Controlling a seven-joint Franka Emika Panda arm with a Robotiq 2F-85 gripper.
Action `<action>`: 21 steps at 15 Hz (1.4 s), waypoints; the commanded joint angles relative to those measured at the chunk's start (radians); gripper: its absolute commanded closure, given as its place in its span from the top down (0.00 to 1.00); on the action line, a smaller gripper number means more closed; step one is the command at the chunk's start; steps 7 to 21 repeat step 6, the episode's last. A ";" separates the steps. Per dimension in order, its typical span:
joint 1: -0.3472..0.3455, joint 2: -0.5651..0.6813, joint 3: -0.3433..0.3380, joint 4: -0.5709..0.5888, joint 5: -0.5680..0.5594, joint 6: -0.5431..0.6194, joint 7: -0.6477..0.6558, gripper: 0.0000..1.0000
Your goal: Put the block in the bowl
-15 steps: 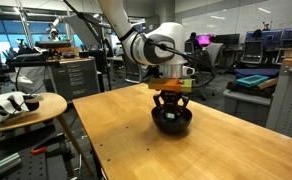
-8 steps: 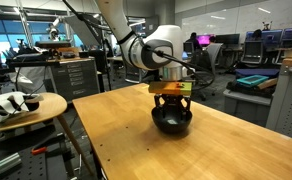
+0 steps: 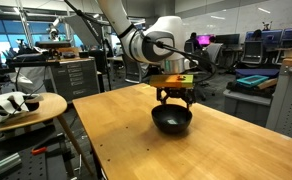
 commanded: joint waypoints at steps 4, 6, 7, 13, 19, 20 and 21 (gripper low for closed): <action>0.004 -0.071 -0.002 0.005 -0.001 -0.161 0.109 1.00; 0.010 -0.092 -0.005 0.004 0.001 -0.190 0.128 1.00; 0.010 -0.092 -0.005 0.004 0.001 -0.190 0.128 1.00; 0.010 -0.092 -0.005 0.004 0.001 -0.190 0.128 1.00; 0.010 -0.092 -0.005 0.004 0.001 -0.190 0.128 1.00; 0.010 -0.092 -0.005 0.004 0.001 -0.190 0.128 1.00; 0.010 -0.092 -0.005 0.004 0.001 -0.190 0.128 1.00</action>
